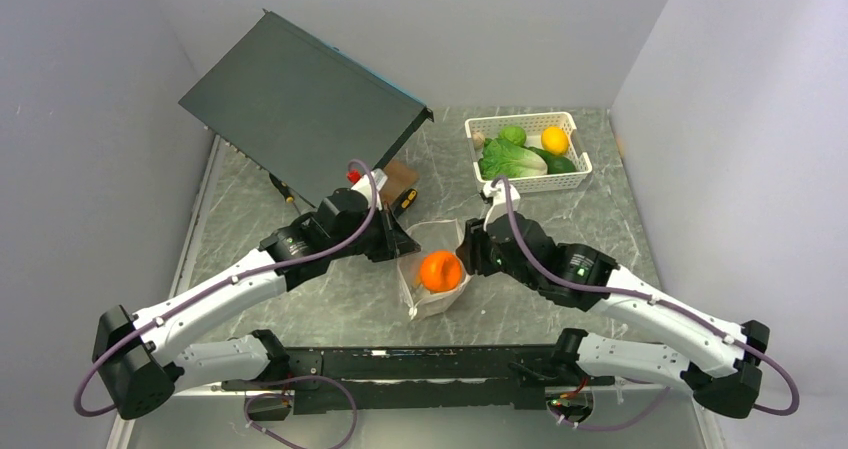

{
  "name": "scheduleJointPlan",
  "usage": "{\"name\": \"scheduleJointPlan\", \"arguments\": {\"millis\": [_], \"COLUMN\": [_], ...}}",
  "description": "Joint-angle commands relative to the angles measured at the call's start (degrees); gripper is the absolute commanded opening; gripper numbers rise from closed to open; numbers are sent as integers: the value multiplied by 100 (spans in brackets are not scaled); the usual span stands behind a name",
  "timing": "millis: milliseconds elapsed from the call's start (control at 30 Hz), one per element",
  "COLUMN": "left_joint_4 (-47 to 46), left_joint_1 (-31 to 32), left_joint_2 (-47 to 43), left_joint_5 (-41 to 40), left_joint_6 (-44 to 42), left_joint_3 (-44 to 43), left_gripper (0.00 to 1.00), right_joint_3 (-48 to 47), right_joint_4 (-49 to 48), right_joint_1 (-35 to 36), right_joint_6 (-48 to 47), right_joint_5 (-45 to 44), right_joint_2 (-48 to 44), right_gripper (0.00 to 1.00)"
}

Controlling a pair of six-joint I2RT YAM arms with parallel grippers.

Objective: Place the food in the zip-top bag and seal the zipper
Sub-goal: Adjust the zipper food storage bag at the center of the board.

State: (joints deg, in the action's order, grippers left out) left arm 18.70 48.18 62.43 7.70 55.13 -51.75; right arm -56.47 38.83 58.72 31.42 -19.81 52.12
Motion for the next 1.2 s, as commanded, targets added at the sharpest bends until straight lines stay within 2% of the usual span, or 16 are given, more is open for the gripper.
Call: {"name": "scheduleJointPlan", "arguments": {"millis": [0, 100, 133, 167, 300, 400, 567, 700, 867, 967, 1100, 1167], "left_joint_4": [30, 237, 351, 515, 1369, 1774, 1685, 1828, 1425, 1138, 1711, 1671], "left_joint_1": [-28, -28, -24, -28, -15, 16, -35, -53, -43, -41, -55, -43], "left_joint_2": [14, 13, 13, 30, 187, 169, -133, -44, -258, -361, -213, -343], "left_joint_5": [99, 76, 57, 4, -180, -346, -753, -753, -500, -402, -726, -730], "left_joint_6": [-191, -391, -523, -654, -1158, -1297, -1108, -1005, -838, -713, -531, -433], "left_joint_3": [-335, -532, -662, -805, -1535, -1684, -1029, -1068, -1370, -1117, -863, -712], "left_gripper": [0, 0, 0, 0, 0, 0, 0, 0, 0, 0, 0, 0], "right_joint_3": [353, 62, -23, -115, -903, -1368, -746, -282, -406, -429, -229, -12], "right_joint_4": [-906, -1247, -1383, -1535, -1510, -1369, -1567, -1804, -1618, -1728, -1904, -2008], "right_joint_1": [22, 26, 17, 21, -1, -9, -141, -150, -151, -149, -161, -195], "right_joint_6": [20, -5, -25, -39, 7, 76, 3, -263, -478, -486, -436, -338], "right_joint_5": [-132, 233, 339, 450, 1153, 1631, 1615, 1750, 2021, 2303, 2269, 2382], "right_joint_2": [6, 38, 31, 31, 134, 230, 182, 155, 160, 29, 9, 65], "right_gripper": [39, 25, 17, 0, 0, 0, 0, 0, 0, 0, 0, 0]}}
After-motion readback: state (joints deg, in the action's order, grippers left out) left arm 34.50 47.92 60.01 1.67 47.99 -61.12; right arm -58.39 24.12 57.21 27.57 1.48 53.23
